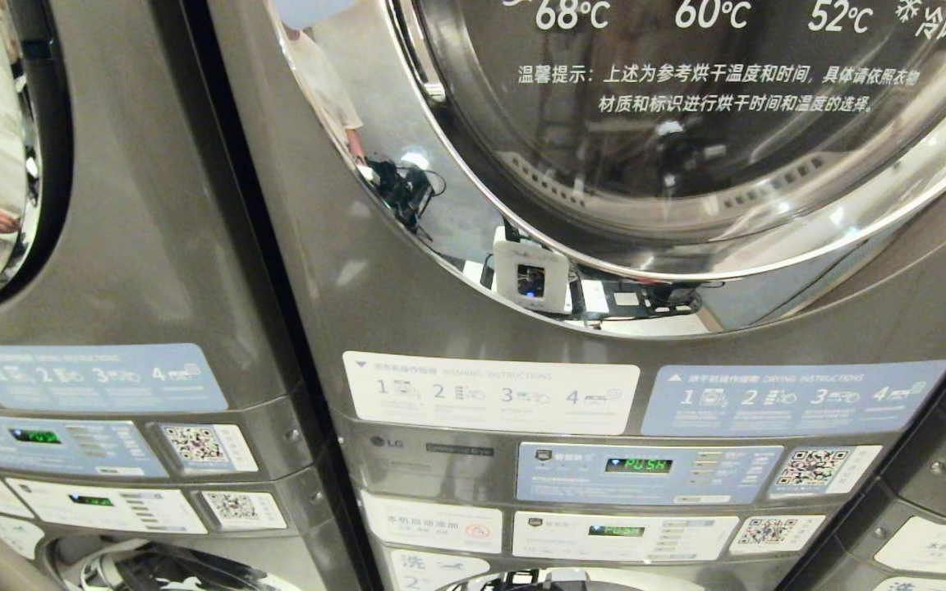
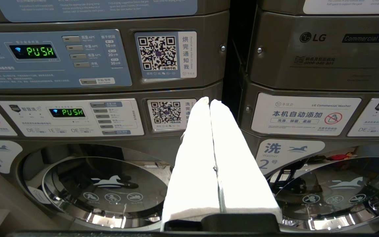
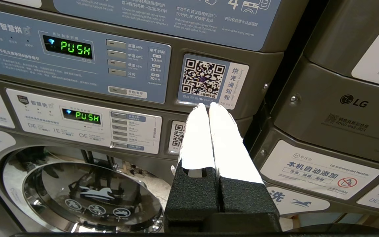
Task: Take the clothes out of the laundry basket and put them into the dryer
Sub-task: Open the dryer
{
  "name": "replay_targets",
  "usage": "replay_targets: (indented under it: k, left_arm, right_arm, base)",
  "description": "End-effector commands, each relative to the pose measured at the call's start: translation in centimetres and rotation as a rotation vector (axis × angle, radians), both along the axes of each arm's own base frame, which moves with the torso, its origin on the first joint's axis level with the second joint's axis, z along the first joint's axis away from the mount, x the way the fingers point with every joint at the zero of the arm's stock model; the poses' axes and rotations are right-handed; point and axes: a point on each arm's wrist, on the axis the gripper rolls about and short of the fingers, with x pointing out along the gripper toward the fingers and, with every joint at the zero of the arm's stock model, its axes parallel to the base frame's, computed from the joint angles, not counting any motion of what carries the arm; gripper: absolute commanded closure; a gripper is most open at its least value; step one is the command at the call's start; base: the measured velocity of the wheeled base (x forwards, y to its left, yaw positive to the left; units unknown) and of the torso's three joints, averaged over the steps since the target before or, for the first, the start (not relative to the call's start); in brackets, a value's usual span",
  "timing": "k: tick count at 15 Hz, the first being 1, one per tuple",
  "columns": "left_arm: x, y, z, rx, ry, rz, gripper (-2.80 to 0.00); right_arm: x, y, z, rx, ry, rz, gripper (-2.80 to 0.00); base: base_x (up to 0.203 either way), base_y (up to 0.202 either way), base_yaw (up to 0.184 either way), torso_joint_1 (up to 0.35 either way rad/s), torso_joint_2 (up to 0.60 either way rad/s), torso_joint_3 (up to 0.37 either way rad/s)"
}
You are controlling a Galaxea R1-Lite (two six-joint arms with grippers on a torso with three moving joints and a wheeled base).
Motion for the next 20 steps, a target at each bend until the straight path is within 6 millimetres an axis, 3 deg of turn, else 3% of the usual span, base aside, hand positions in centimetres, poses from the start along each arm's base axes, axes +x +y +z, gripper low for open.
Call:
replay_targets:
  k: [1, 8, 9, 12, 16, 17, 19, 20]
  left_arm:
    - [0.0, 0.0, 0.0, 0.000, -0.002, 0.000, 0.00]
    - [0.0, 0.0, 0.0, 0.000, -0.002, 0.000, 0.00]
    - [0.0, 0.0, 0.0, 0.000, -0.002, 0.000, 0.00]
    - [0.0, 0.0, 0.0, 0.000, -0.002, 0.000, 0.00]
    - [0.0, 0.0, 0.0, 0.000, -0.002, 0.000, 0.00]
    - [0.0, 0.0, 0.0, 0.000, -0.002, 0.000, 0.00]
    - [0.0, 0.0, 0.0, 0.000, 0.000, 0.000, 0.00]
    - [0.0, 0.0, 0.0, 0.000, -0.002, 0.000, 0.00]
  right_arm:
    - [0.2, 0.0, -0.5, 0.004, 0.020, 0.002, 0.00]
    - [0.1, 0.0, -0.4, 0.029, 0.012, -0.003, 0.00]
    - [-0.1, 0.0, 0.5, 0.044, -0.021, -0.013, 0.00]
    - [-0.3, -0.1, 7.0, 0.060, -0.083, -0.021, 0.00]
    - [5.6, 0.1, 17.7, 0.081, -0.011, 0.061, 0.00]
    - [7.8, 0.3, 19.8, 0.077, -0.001, 0.109, -2.80]
    - [11.7, 0.8, 23.2, 0.061, -0.021, 0.270, -2.80]
    - [12.7, 1.3, 24.6, 0.046, -0.045, 0.433, -2.80]
  base:
    - [0.000, 0.000, 0.000, 0.000, 0.00, 0.000]
    - [0.000, 0.000, 0.000, 0.000, 0.00, 0.000]
    - [0.000, 0.000, 0.000, 0.000, 0.00, 0.000]
    - [0.000, 0.000, 0.000, 0.000, 0.00, 0.000]
    - [0.000, 0.000, 0.000, 0.000, 0.00, 0.000]
    - [0.000, 0.000, 0.000, 0.000, 0.00, 0.000]
    - [0.000, 0.000, 0.000, 0.000, 0.00, 0.000]
    - [0.000, 0.000, 0.000, 0.000, 0.00, 0.000]
